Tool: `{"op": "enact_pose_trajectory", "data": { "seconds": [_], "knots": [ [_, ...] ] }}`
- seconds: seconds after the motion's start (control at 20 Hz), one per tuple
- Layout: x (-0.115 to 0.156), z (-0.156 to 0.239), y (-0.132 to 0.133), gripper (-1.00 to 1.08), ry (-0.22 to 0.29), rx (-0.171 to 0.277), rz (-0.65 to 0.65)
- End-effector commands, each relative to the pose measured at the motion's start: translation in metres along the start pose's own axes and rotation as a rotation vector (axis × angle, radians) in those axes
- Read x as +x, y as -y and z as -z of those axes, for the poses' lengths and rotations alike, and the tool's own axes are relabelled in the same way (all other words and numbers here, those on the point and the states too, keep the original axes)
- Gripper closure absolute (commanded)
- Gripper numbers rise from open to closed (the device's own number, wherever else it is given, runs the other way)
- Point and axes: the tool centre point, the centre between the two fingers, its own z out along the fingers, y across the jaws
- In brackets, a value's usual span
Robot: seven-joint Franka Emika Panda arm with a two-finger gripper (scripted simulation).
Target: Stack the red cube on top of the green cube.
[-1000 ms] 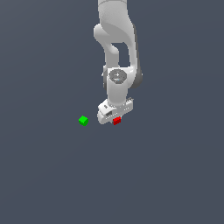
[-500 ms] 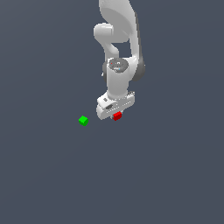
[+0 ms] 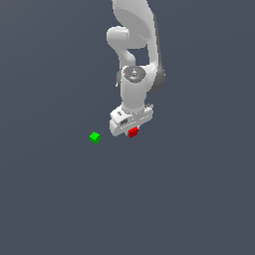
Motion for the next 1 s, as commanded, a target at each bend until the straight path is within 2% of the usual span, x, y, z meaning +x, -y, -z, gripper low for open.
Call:
{"op": "enact_pose_trajectory", "data": {
  "seconds": [0.0, 0.4, 0.95],
  "knots": [
    [-0.003, -0.001, -0.004, 1.08, 0.0, 0.0, -0.001],
    [-0.032, -0.015, -0.038, 1.08, 0.0, 0.0, -0.001],
    [-0.1, -0.048, -0.123, 1.08, 0.0, -0.001, -0.001]
  ]
}}
